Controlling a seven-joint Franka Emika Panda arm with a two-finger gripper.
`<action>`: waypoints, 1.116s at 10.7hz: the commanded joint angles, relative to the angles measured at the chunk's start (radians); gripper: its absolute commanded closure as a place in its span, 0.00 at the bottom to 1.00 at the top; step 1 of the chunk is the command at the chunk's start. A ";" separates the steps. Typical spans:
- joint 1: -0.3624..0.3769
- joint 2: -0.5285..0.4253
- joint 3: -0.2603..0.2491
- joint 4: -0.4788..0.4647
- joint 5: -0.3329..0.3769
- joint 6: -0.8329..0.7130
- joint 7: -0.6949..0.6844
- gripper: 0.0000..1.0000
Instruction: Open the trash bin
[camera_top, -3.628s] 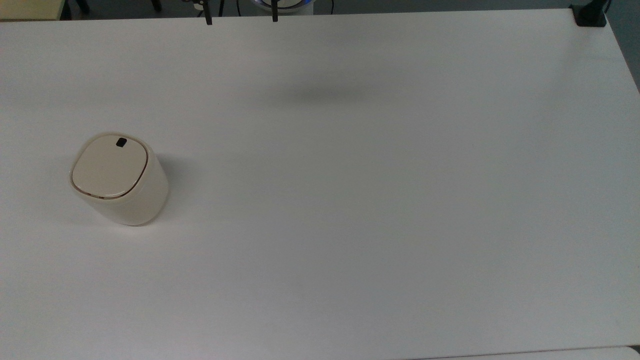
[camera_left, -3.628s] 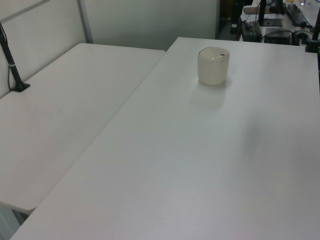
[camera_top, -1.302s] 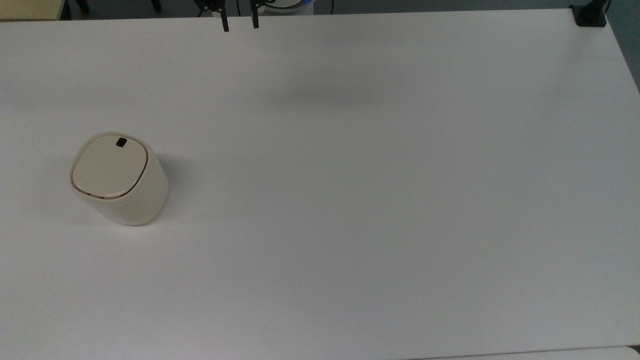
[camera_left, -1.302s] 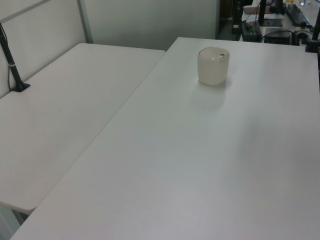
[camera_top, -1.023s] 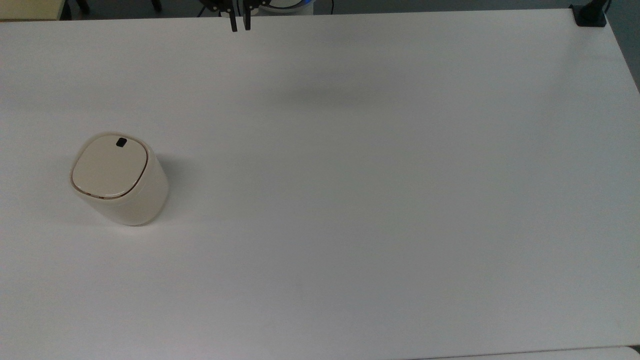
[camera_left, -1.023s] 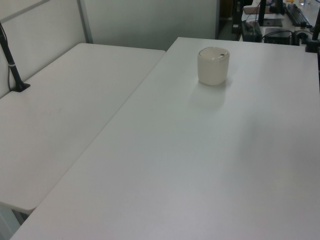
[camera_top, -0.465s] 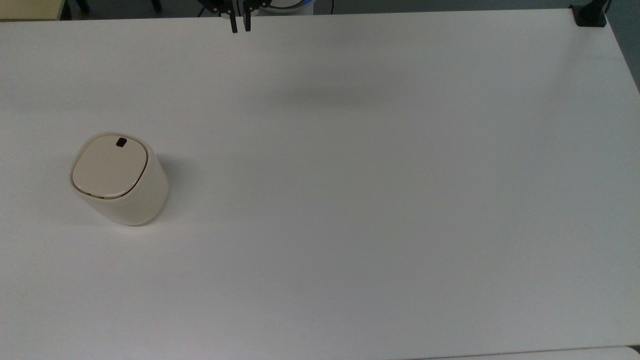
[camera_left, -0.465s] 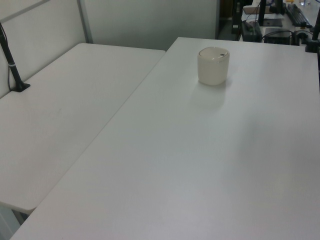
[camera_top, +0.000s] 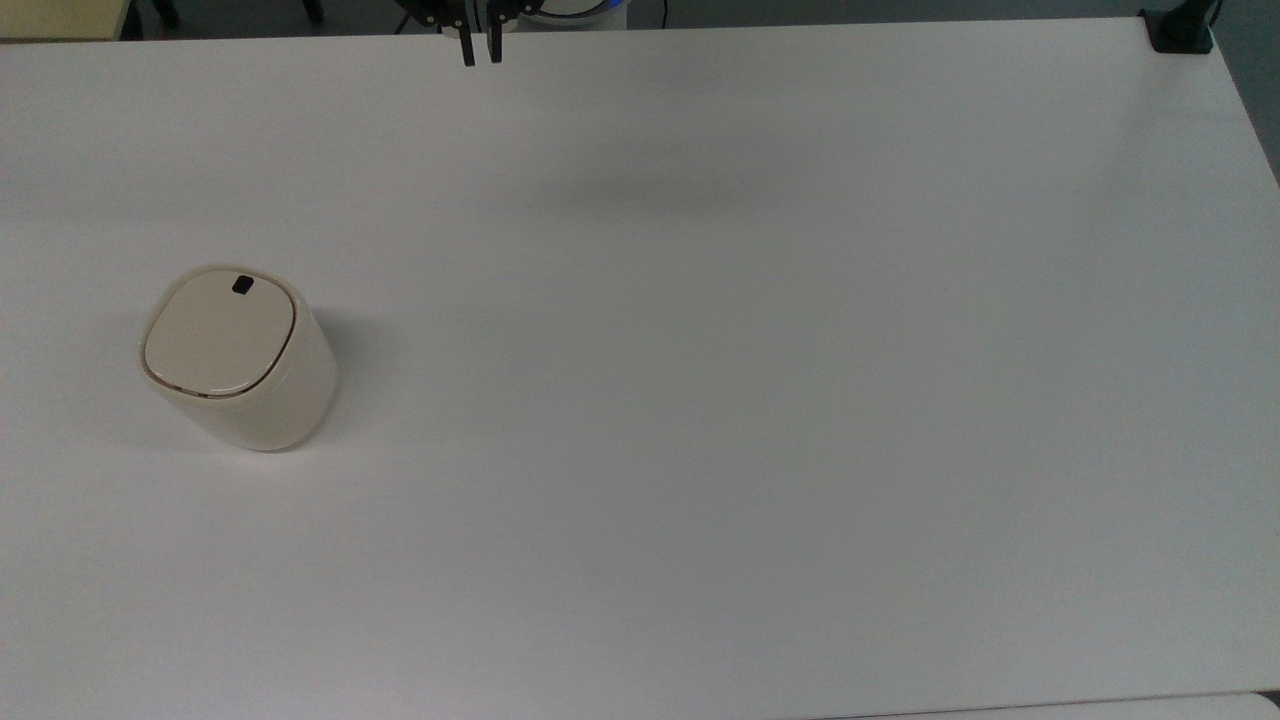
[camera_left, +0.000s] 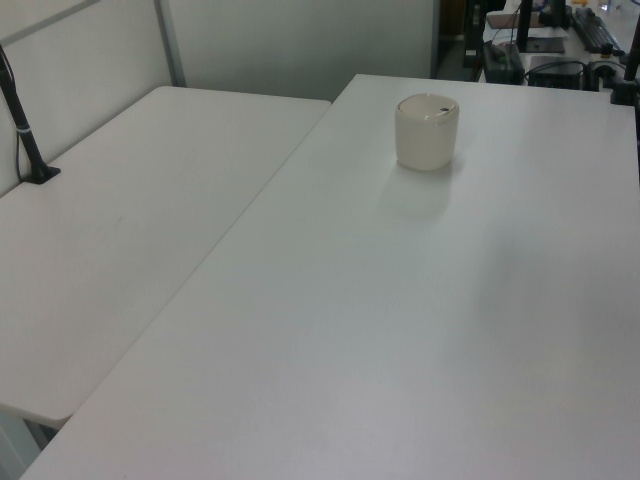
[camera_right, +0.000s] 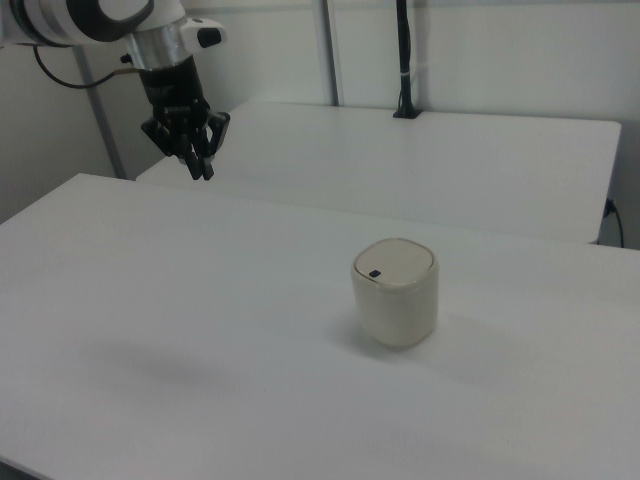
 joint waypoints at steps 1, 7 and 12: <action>0.002 -0.014 -0.003 -0.026 0.018 0.030 -0.016 0.81; -0.005 -0.014 -0.003 -0.023 0.018 0.032 -0.016 0.80; -0.008 -0.014 -0.012 -0.016 0.018 0.033 -0.019 0.80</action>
